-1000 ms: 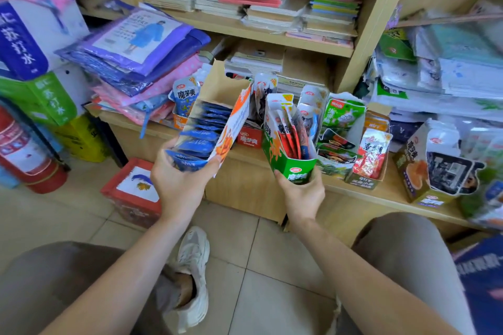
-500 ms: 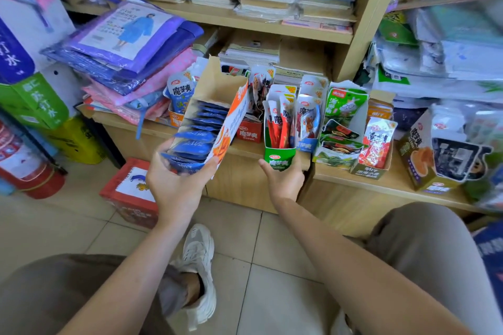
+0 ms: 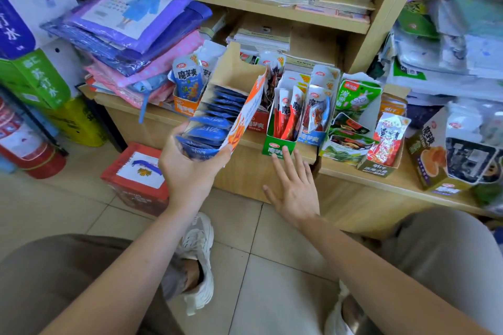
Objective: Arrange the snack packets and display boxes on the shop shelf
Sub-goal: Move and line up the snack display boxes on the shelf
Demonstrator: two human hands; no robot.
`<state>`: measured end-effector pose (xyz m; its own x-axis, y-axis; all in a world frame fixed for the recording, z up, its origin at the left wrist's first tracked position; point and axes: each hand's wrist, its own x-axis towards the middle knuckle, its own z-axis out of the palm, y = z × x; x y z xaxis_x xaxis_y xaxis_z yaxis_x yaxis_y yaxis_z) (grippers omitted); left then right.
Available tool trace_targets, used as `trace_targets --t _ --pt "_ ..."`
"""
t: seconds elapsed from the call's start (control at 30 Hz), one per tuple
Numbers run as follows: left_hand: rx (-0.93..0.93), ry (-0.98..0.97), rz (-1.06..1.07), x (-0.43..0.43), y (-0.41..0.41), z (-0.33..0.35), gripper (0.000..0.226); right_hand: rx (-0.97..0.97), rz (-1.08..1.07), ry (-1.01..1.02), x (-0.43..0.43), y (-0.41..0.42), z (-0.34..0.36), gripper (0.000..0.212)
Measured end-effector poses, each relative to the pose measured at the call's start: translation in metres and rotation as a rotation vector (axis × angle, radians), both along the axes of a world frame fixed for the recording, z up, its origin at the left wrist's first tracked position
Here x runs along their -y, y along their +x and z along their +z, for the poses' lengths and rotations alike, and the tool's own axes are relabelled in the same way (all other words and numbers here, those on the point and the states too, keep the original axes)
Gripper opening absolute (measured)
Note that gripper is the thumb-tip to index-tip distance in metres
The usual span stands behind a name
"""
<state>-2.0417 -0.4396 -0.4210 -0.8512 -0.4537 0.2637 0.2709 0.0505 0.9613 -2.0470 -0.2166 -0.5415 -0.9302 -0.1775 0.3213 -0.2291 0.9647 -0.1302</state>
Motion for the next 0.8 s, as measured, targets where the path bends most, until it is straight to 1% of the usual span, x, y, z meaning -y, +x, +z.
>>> trace_targets --t 0.13,0.33,0.4,0.47,0.57,0.63,0.67,0.73,0.8 --pt "-0.009 -0.002 0.005 -0.002 0.000 0.000 0.071 0.113 -0.047 0.094 -0.002 -0.020 0.002 0.076" --pt "-0.025 0.015 -0.022 -0.007 -0.001 0.002 0.068 0.213 -0.057 0.082 -0.013 -0.055 0.021 0.079" --pt "-0.035 0.007 -0.034 -0.010 -0.001 0.004 0.068 0.243 -0.008 0.022 -0.018 -0.057 0.030 0.078" --pt "-0.044 0.012 -0.052 -0.015 -0.001 0.006 0.068 0.239 0.045 -0.169 -0.022 -0.047 0.045 0.070" --pt "-0.066 0.031 -0.090 -0.024 -0.001 0.009 0.068 0.178 0.026 -0.624 -0.025 -0.018 0.080 0.046" --pt "-0.077 0.035 -0.121 -0.034 0.000 0.012 0.067 0.212 0.024 -0.929 -0.028 0.003 0.106 0.038" --pt "-0.081 0.036 -0.134 -0.040 0.001 0.014 0.066 0.236 0.045 -1.077 -0.028 0.012 0.119 0.039" --pt "-0.085 0.036 -0.176 -0.053 0.003 0.015 0.064 0.283 0.098 -1.368 -0.029 0.026 0.139 0.051" --pt "-0.081 0.022 -0.227 -0.070 0.006 0.015 0.066 0.330 0.118 -1.570 -0.031 0.036 0.152 0.065"
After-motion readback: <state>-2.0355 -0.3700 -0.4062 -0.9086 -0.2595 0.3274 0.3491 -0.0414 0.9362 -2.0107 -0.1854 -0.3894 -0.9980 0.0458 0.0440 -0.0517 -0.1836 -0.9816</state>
